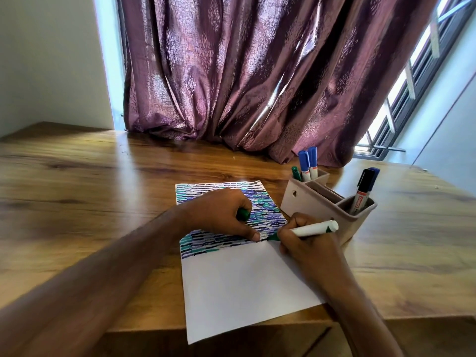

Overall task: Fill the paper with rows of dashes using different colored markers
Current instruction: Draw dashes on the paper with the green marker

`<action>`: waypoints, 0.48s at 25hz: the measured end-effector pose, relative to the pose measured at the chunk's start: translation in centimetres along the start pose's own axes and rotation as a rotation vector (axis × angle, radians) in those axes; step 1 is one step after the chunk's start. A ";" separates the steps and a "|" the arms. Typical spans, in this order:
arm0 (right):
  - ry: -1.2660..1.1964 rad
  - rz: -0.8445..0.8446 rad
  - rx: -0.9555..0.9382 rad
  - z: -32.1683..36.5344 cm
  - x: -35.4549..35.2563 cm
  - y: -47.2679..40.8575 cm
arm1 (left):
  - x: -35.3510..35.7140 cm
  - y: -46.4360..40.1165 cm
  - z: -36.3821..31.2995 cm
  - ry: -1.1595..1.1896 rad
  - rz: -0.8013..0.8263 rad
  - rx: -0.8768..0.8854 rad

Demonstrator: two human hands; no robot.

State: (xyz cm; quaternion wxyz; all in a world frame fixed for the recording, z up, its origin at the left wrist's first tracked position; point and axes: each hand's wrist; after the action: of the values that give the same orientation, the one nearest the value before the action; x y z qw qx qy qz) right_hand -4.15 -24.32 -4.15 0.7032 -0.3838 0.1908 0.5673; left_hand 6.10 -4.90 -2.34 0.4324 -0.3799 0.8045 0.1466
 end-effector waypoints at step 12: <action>0.015 -0.004 -0.041 0.3 -0.4 0.0 | 0.0 0.2 -0.3 0.001 0.008 -0.041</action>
State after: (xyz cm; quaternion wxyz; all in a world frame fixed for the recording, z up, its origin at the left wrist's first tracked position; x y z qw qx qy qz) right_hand -4.26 -24.38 -3.68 0.6946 -0.4028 0.1836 0.5670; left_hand 5.79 -4.96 -2.15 0.4237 -0.3852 0.8031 0.1646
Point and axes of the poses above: each hand's wrist, its own y-axis away from the middle knuckle, its own x-axis out of the palm, z = x × y, and after that the axes turned 12 degrees about y, right-handed
